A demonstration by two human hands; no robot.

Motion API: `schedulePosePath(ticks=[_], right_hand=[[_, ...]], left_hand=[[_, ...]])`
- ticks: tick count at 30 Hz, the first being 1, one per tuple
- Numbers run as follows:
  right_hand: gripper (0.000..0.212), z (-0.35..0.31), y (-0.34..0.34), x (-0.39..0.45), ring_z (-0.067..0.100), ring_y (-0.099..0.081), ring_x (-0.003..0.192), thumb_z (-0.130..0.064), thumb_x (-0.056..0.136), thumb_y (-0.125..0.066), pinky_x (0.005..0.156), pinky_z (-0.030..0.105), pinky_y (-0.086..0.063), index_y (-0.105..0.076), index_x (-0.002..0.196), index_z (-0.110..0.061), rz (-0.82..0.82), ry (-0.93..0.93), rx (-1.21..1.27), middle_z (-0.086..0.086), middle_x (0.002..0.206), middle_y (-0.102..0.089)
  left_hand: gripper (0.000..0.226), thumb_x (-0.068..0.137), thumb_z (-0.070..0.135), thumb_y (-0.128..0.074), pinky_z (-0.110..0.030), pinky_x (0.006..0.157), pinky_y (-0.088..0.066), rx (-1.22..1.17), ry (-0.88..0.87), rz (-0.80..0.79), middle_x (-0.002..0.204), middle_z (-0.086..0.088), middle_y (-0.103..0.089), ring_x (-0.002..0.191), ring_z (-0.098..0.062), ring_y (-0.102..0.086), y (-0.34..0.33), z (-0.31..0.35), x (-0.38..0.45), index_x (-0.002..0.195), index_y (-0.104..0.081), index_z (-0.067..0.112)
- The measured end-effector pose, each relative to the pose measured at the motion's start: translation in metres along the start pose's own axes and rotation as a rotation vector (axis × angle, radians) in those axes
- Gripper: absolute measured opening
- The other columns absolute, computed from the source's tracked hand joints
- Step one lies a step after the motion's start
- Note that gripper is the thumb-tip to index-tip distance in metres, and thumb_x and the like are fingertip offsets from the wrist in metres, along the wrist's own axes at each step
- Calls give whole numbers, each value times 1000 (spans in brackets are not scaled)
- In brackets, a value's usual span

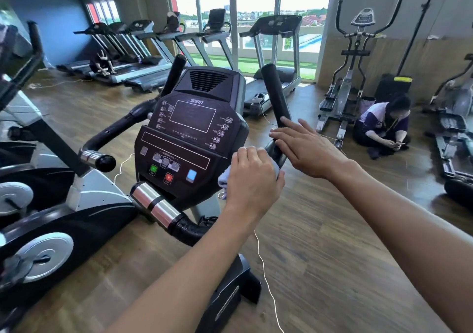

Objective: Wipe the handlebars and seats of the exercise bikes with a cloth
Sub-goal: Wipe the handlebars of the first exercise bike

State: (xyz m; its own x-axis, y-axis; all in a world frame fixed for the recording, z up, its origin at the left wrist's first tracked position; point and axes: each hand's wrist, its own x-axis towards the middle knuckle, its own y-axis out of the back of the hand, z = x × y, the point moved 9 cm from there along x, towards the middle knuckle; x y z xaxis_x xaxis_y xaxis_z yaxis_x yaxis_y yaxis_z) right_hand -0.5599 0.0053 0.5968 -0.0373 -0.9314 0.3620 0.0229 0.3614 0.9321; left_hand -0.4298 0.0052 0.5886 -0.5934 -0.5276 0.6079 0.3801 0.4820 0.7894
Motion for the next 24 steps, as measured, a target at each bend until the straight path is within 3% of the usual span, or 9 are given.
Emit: schedulePosePath(ticks=[2,6,12,17,19,24], right_hand=[[64,-3,-2,1,14,-18,156,-45,107,-10,127,32,-1,-49,149,-16,-23,34,54,-3,155,-49],[49,-1,-6,-2,13,-18,156,-33,111,-24,127,30,-5,-44,152,-14,-24,24,204,0,155,-48],[48,-3,-7,7,16,-21,155,-33,112,-25,128,38,-9,-46,150,-14,-93,66,178,1,154,-47],[43,-16,-13,17,21,-43,141,-31,112,-26,125,36,-5,-61,131,-15,-89,99,277,5,134,-60],[40,-14,-16,15,22,-38,144,-29,112,-29,124,32,-3,-60,130,-13,-58,86,350,6,136,-58],[46,-11,-17,13,16,-22,155,-30,110,-30,124,28,1,-57,141,-9,-83,96,472,6,152,-51]], left_hand=[[55,86,51,-63,-41,85,-49,-8,3,10,97,-15,-64,93,-30,-58,3,-2,-7,106,-65,0],[61,88,52,-46,-43,86,-52,7,15,67,97,-15,-64,93,-32,-59,12,-10,-33,109,-65,-2],[54,86,54,-66,-40,77,-51,-22,134,17,88,-13,-65,84,-29,-60,3,-6,4,98,-67,1],[62,88,52,-60,-40,89,-51,88,96,46,102,-14,-66,97,-31,-61,11,-5,-26,117,-66,-2],[68,86,51,-67,-44,95,-53,144,90,66,107,-18,-67,104,-36,-63,16,-11,-46,122,-65,-6],[69,82,51,-72,-42,91,-51,238,182,67,99,-17,-67,97,-34,-63,15,-2,-33,118,-66,-8]])
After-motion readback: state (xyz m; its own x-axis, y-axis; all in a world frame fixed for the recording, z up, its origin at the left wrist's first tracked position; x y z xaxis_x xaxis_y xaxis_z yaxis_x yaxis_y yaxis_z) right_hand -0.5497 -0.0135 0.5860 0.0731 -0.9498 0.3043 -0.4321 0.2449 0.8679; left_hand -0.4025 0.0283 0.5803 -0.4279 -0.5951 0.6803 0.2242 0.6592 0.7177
